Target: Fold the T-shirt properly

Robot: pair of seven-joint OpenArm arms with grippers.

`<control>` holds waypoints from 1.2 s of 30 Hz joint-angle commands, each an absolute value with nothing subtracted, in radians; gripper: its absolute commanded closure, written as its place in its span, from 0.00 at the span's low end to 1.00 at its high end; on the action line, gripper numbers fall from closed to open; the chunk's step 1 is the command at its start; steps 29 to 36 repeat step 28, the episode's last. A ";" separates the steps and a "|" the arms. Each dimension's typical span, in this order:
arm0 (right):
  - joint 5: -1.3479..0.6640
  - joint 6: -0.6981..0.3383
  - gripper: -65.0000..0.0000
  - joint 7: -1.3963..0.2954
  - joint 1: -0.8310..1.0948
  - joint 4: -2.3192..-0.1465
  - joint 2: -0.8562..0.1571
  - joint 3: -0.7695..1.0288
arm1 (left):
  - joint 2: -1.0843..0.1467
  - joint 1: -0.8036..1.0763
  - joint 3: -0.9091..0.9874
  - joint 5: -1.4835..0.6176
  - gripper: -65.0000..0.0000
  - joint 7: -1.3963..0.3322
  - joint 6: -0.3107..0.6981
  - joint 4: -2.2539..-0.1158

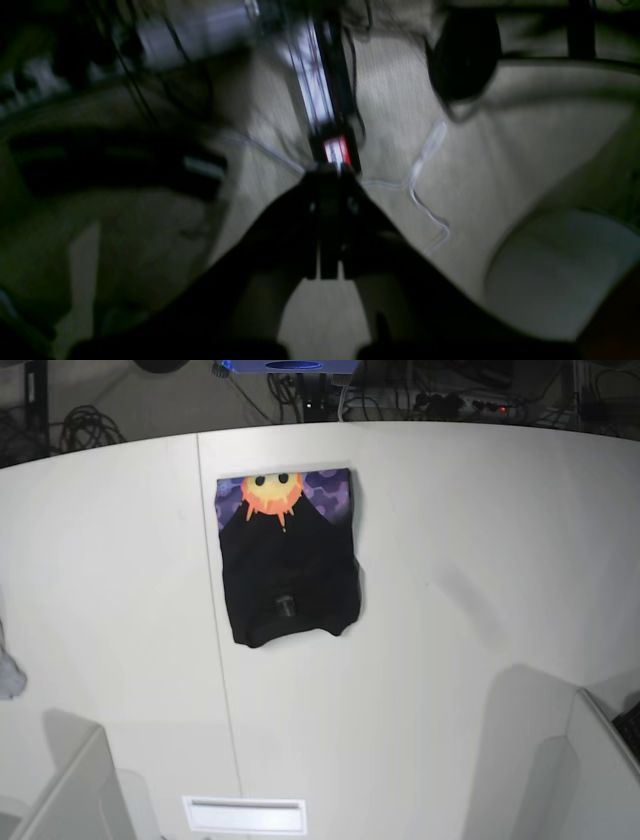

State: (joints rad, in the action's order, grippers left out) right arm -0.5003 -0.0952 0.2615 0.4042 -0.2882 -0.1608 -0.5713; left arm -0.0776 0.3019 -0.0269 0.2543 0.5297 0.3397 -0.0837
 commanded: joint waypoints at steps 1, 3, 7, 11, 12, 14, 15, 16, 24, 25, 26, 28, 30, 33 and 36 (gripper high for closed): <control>-0.506 -0.099 1.00 0.260 0.412 -0.265 -0.173 -0.568 | -0.085 0.326 -0.027 0.255 1.00 0.524 0.329 -0.077; -0.506 -0.099 1.00 0.262 0.392 -0.237 -0.173 -0.573 | -0.081 0.323 -0.027 0.255 1.00 0.524 0.311 -0.077; -0.506 -0.099 1.00 0.262 0.374 -0.222 -0.171 -0.567 | -0.082 0.305 -0.024 0.254 1.00 0.526 0.298 -0.082; -0.506 -0.099 1.00 0.263 0.369 -0.220 -0.171 -0.567 | -0.082 0.262 -0.024 0.254 1.00 0.526 0.298 -0.082; -0.506 -0.099 1.00 0.263 0.367 -0.223 -0.173 -0.567 | -0.081 0.251 -0.024 0.254 1.00 0.521 0.298 -0.082; -0.506 -0.099 1.00 0.263 0.354 -0.219 -0.182 -0.567 | -0.077 0.231 -0.024 0.254 1.00 0.519 0.298 -0.076; -0.506 -0.099 1.00 0.263 0.351 -0.219 -0.188 -0.567 | -0.071 0.225 -0.024 0.254 1.00 0.518 0.298 -0.074; -0.506 -0.099 1.00 0.263 0.349 -0.219 -0.191 -0.567 | -0.062 0.222 -0.024 0.254 1.00 0.518 0.298 -0.074; -0.506 -0.099 1.00 0.263 0.309 -0.222 -0.179 -0.575 | -0.065 0.202 -0.025 0.254 1.00 0.518 0.298 -0.074; -0.506 -0.099 1.00 0.262 0.302 -0.219 -0.171 -0.575 | -0.065 0.202 -0.025 0.254 1.00 0.518 0.298 -0.074; -0.506 -0.099 1.00 0.260 0.298 -0.217 -0.166 -0.575 | -0.065 0.202 -0.025 0.254 1.00 0.518 0.298 -0.074; -0.506 -0.099 1.00 0.260 0.292 -0.217 -0.165 -0.575 | -0.067 0.203 -0.025 0.254 1.00 0.518 0.298 -0.074; -0.506 -0.099 1.00 0.260 0.292 -0.217 -0.165 -0.575 | -0.067 0.203 -0.025 0.254 1.00 0.518 0.298 -0.074; -0.506 -0.099 1.00 0.260 0.292 -0.217 -0.165 -0.575 | -0.067 0.203 -0.025 0.254 1.00 0.518 0.298 -0.074; -0.506 -0.099 1.00 0.260 0.292 -0.217 -0.165 -0.575 | -0.067 0.203 -0.025 0.254 1.00 0.518 0.298 -0.074</control>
